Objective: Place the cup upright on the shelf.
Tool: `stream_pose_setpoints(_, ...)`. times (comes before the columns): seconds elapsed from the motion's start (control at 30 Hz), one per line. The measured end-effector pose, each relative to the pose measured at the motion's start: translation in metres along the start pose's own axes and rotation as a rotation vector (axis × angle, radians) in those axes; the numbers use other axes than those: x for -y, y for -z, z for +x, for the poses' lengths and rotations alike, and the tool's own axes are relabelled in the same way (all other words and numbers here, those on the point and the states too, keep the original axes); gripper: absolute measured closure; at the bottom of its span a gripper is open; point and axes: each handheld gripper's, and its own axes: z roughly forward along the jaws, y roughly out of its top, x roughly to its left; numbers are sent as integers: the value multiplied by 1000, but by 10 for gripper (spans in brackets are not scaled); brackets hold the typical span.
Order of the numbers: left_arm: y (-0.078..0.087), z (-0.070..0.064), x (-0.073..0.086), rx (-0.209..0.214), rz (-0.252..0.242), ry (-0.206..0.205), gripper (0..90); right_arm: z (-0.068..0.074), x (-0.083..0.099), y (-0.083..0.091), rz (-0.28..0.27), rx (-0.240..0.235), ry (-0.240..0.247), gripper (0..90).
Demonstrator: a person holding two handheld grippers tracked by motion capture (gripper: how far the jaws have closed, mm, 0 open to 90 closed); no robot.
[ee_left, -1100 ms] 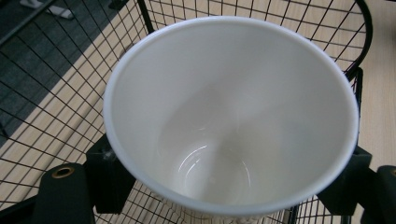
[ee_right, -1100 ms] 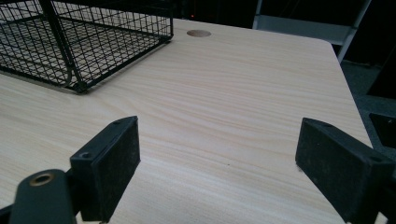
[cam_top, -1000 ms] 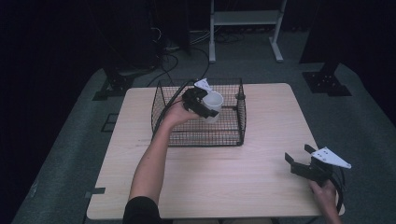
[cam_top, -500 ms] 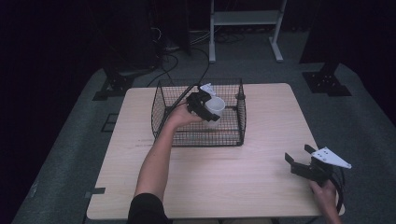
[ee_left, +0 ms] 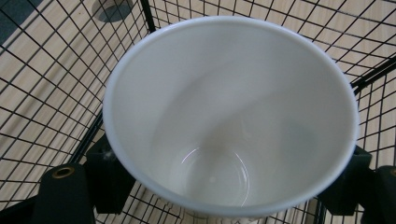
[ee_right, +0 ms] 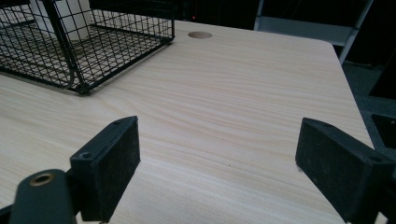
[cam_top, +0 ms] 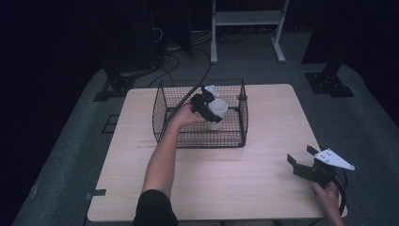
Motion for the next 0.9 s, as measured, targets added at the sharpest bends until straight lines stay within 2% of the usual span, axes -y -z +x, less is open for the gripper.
stream_pose_setpoints(0.13,-2,2,2,5,8,5,206,0,0,0,-1,0,1,131)
stream_pose_setpoints(0.2,-4,3,3,26,-1,27,206,0,0,0,0,-1,-1,130)
stream_pose_setpoints(0.43,-8,5,6,20,46,20,205,0,0,0,-1,-1,-2,130)
stream_pose_setpoints(0.63,-7,6,8,16,39,33,205,0,0,0,-1,-1,-2,130)
stream_pose_setpoints(0.83,-5,7,10,15,56,30,203,0,0,0,-1,-1,-2,130)
stream_pose_setpoints(0.9,-5,6,11,21,57,41,192,0,0,0,0,-1,-1,130)
